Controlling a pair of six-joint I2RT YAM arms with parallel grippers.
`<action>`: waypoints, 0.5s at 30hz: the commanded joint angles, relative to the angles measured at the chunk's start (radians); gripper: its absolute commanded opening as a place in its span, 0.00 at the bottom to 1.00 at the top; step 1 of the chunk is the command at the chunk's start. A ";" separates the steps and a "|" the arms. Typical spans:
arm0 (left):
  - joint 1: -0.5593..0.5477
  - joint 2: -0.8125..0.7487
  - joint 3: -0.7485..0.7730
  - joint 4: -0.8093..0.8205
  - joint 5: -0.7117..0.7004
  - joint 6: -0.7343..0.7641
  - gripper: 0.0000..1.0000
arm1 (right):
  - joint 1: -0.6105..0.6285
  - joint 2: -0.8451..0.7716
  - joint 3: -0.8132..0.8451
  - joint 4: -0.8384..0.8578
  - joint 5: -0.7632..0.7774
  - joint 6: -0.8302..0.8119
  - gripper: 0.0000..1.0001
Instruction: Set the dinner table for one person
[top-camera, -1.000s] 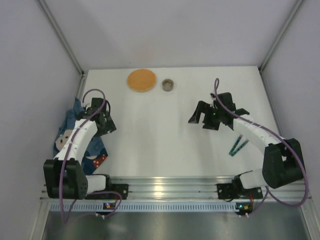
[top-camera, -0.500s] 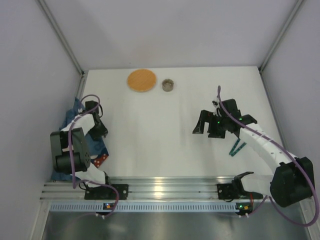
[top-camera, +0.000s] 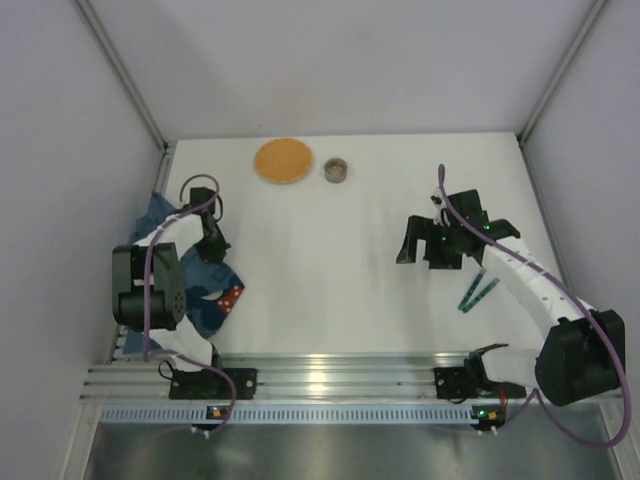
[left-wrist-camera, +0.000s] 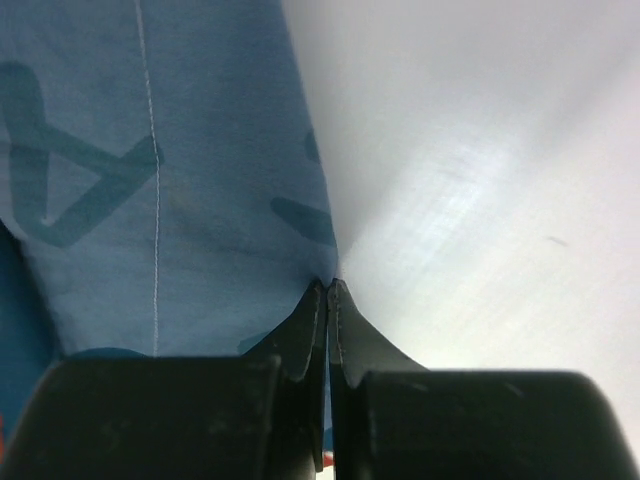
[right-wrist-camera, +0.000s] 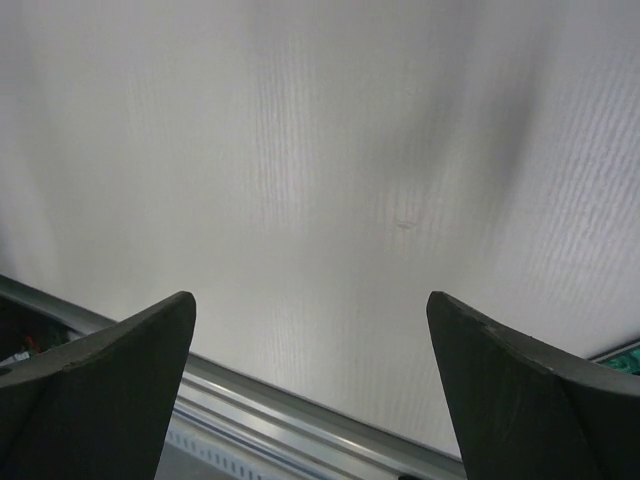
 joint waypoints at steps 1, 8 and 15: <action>-0.224 -0.001 0.082 0.002 0.021 -0.048 0.00 | -0.050 -0.073 0.046 -0.070 0.039 -0.045 1.00; -0.578 0.139 0.365 -0.070 0.004 -0.142 0.00 | -0.097 -0.131 0.032 -0.134 0.106 -0.083 1.00; -0.764 0.201 0.617 -0.176 -0.028 -0.162 0.99 | -0.100 -0.134 0.032 -0.136 0.096 -0.069 1.00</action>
